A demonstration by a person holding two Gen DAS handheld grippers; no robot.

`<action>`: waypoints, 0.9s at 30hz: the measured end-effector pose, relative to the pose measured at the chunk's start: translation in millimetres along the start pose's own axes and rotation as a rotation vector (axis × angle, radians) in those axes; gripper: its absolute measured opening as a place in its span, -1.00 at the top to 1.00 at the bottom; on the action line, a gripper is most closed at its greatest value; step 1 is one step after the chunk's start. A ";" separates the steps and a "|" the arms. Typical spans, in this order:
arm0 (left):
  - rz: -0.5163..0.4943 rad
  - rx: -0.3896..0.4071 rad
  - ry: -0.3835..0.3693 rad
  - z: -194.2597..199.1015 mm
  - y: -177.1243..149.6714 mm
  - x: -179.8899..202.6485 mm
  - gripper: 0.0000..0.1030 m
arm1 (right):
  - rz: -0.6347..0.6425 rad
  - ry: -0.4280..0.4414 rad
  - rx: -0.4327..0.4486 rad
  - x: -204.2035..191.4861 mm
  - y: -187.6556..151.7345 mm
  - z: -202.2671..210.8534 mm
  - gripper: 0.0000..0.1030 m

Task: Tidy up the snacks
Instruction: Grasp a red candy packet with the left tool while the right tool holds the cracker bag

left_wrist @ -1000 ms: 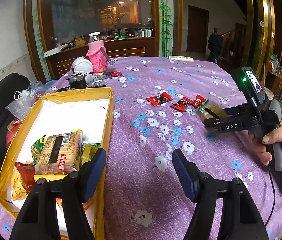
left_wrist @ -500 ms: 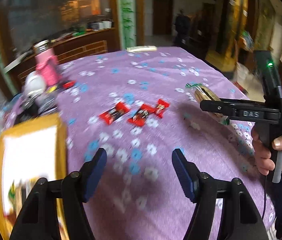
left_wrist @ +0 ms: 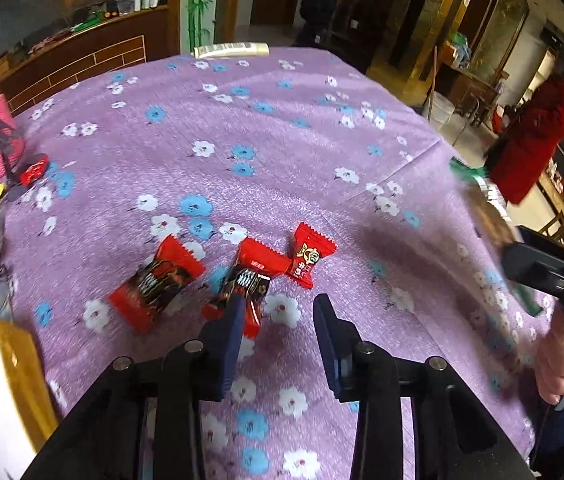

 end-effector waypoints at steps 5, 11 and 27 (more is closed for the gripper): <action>-0.031 -0.036 0.034 -20.5 2.4 3.5 0.43 | 0.001 0.010 0.007 -2.4 0.2 2.8 -0.47; 0.013 -0.026 0.052 -29.7 4.2 -3.3 0.47 | -0.002 0.012 0.007 -1.4 -0.1 3.1 -0.47; 0.190 0.052 0.182 -10.3 -29.6 6.4 0.94 | 0.003 -0.005 0.010 -2.5 -1.9 3.4 -0.47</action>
Point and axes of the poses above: each gripper's, at about its wrist camera, not at the fingertips, and z roughly against the way its jaws point, x to its right, y to its top, the point moved 1 cm from there along -z, roughly the way its jaws point, and after that the axes turned 10 degrees about x, right-handed, at the moved point
